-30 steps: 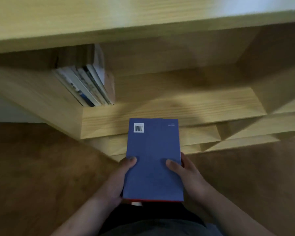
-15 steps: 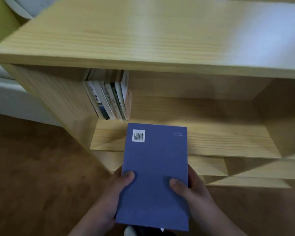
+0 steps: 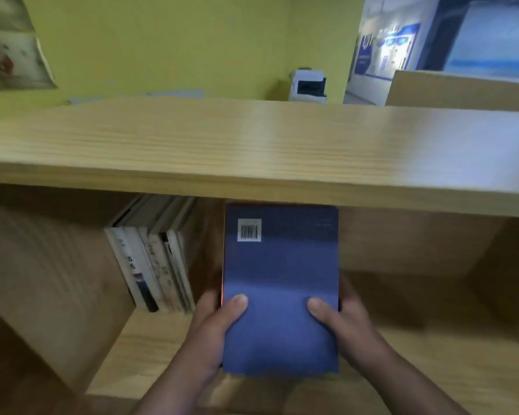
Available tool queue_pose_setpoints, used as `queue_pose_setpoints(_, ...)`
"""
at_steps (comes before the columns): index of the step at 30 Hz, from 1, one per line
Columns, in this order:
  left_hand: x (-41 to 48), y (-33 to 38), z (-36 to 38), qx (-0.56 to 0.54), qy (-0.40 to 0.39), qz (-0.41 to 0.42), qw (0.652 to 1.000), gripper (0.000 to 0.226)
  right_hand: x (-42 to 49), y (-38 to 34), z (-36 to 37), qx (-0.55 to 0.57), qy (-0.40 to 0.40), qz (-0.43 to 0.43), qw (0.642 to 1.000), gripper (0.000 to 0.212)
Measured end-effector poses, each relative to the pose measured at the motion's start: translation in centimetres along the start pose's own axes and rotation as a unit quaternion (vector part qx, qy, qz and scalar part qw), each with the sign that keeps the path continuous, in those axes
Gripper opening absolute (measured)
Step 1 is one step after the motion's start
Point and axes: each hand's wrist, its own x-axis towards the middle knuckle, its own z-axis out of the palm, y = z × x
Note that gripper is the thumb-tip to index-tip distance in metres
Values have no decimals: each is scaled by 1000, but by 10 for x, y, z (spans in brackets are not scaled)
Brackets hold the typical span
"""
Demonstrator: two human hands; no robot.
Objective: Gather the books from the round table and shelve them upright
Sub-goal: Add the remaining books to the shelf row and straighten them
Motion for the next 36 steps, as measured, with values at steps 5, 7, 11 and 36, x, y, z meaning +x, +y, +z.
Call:
queue_pose_setpoints(5,44,-32,-3,9,-19,112,993,62,40,32,-11,24,-47,-64,997,84)
queue_pose_setpoints(7,54,-48,-9,19,-26,150,988,67,53,56,-14,16,-56,-94,994,89)
queue_pose_setpoints(11,61,-67,-14,49,-34,212,975,88,65,83,-21,-23,-47,-174,983,95)
queue_pose_setpoints(36,29,-78,-19,215,-6,176,961,61,54,86,-26,158,-176,-100,967,91)
